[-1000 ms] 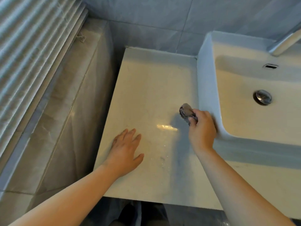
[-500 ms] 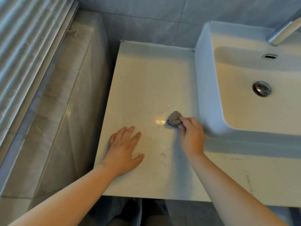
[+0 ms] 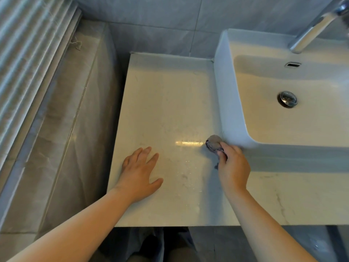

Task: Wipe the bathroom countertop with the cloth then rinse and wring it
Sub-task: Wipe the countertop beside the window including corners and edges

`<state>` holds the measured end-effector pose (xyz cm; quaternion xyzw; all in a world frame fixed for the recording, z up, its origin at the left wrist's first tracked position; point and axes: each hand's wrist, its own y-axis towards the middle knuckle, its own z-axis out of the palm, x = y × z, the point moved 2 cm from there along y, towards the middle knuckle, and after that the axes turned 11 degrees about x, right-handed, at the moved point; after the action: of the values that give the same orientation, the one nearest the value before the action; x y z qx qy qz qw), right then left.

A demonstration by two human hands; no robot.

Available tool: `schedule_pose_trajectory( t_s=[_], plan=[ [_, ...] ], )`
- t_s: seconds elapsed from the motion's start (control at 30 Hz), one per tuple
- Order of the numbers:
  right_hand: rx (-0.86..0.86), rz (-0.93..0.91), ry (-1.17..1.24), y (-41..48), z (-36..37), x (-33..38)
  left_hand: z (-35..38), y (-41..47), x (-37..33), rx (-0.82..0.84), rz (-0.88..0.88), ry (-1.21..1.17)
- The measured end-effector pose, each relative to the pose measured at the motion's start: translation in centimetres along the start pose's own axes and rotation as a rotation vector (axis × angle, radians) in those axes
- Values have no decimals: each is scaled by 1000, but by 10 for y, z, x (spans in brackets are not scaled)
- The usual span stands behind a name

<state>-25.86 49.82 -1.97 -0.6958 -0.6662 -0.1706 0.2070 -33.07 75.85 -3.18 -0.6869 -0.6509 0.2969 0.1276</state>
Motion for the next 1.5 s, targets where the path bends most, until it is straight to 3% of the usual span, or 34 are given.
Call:
schedule_pose_trajectory(
  t_s=[0.2, 0.4, 0.53, 0.77, 0.93, 1.2, 1.5],
  plan=[
    [10, 82, 83, -1, 23, -5, -2, 0, -1, 23, -12, 17],
    [173, -95, 133, -44, 36, 14, -1, 0, -1, 23, -8, 18],
    [286, 18, 336, -48, 26, 22, 0, 1, 1, 15, -4, 27],
    [-44, 135, 170, -27, -26, -16, 6, -24, -13, -59, 136, -45],
    [54, 164, 111, -12, -4, -38, 23, -35, -27, -57, 233, 3],
    [5, 151, 123, -23, 15, -35, 50, -22, -27, -112, 187, 170],
    [51, 48, 188, -79, 28, -21, 57, -20, -32, -151, 140, 188]
  ],
)
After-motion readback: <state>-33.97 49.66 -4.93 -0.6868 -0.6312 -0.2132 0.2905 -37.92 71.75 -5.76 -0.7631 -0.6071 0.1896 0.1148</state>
